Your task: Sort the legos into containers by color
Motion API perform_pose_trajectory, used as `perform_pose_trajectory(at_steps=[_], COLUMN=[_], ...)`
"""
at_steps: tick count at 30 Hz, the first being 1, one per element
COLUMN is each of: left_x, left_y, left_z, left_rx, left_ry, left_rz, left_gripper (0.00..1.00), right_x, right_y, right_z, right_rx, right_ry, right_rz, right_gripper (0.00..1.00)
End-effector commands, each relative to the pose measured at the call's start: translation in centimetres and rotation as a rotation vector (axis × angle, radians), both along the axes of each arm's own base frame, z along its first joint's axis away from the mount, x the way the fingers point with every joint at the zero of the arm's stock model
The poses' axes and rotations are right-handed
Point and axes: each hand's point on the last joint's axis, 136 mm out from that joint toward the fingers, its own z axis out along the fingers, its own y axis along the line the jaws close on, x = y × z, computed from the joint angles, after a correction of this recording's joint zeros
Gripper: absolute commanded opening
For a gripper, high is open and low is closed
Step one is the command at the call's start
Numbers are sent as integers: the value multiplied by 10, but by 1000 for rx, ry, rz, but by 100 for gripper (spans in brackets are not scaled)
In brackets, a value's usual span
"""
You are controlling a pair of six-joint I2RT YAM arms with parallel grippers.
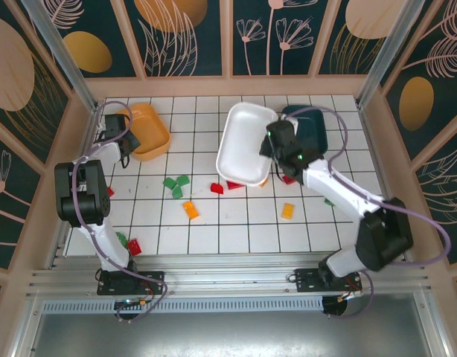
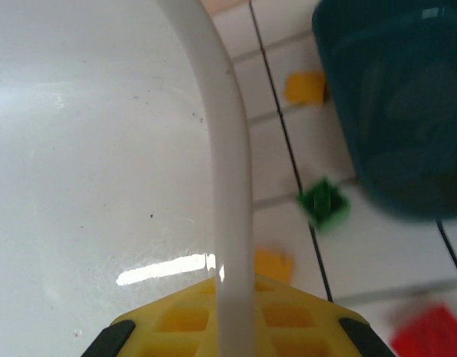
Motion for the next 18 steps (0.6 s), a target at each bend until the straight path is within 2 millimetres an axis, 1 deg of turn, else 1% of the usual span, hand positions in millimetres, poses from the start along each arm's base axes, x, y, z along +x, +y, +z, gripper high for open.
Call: perform_pose_trajectory(at_steps=[1,2,4,6,9,10,12,14,18], left_x=[13,16,23,29,36,38,41,44,47], left_y=[-20,-26,-47,-63,-82,-85,-90,-93,-91], left_z=[9,10,12,12,17,19,20,20,19], left_rx=[-48,-49,-40,-12,24,22,22,36,97], left_ry=[-29,-29,-30,-19,-32,-42,-48,-42,-15], left_rz=[-83,-106,-182,-239,-306,-319,-346,-375,-423], left_gripper=[0,0,0,0,0,0,0,0,0], right_x=[64,80,109,132,160,167,180,187,192], right_y=[-7,-6,-5,-1,-6,-8,-7,-1,17], right_z=[-3,-11,-29,-48,-64,-66,-78,-91,-111], right_rx=[-59,-74,-101,-115,-91,-83,-93,-106,-107], right_ry=[-42,-25,1,40,65,65,80,102,149], right_rz=[-26,-24,-21,-8,-36,-39,-28,5,79], right_gripper=[0,0,0,0,0,0,0,0,0])
